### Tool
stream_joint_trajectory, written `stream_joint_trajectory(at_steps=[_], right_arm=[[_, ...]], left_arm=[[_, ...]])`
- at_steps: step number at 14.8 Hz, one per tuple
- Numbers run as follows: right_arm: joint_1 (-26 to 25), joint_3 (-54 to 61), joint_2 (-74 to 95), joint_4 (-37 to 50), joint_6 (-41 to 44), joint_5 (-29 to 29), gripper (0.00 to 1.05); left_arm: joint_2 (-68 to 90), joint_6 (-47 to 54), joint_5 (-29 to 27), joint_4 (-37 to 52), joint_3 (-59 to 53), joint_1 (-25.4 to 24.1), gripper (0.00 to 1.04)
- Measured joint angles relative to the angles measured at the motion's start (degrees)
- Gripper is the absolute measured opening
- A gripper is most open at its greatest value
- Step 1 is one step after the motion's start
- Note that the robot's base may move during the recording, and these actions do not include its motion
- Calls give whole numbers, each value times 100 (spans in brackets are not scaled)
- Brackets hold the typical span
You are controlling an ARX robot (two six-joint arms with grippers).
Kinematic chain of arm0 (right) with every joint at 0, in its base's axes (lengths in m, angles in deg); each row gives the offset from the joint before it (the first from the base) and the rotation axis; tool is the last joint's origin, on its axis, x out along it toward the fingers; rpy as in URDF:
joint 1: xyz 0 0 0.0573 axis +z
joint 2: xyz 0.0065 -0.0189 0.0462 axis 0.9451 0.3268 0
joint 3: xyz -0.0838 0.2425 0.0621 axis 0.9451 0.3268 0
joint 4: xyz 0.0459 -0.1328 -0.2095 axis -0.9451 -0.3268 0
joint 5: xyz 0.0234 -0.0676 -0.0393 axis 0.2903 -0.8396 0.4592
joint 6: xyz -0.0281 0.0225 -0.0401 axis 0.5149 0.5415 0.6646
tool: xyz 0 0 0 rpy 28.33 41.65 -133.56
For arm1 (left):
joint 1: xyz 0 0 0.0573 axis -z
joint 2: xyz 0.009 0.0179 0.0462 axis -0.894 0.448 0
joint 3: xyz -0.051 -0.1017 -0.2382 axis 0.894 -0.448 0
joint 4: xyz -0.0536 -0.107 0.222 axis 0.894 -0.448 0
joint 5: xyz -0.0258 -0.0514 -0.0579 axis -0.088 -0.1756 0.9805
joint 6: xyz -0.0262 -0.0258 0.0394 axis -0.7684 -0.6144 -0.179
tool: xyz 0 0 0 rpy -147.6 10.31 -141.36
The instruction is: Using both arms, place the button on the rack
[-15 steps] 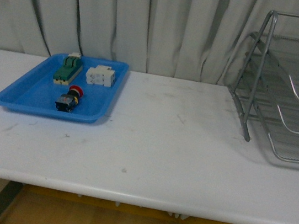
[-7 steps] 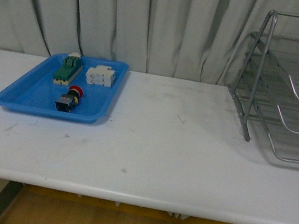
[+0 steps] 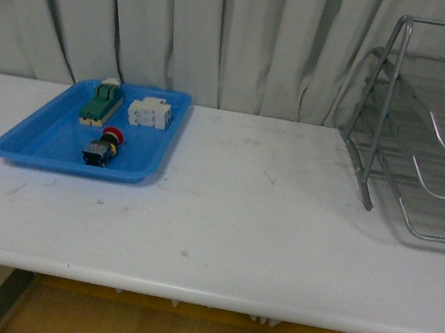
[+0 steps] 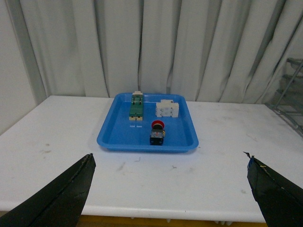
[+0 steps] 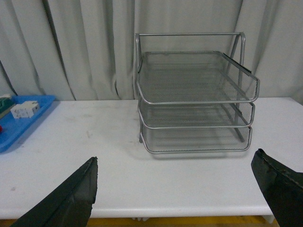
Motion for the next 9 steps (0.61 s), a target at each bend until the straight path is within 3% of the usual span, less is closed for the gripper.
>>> stream_joint_trajectory(at_steps=[9], right_arm=[[0,0,0,0,0,0,98]], left_arm=[[0,0,0,0,0,0,98]])
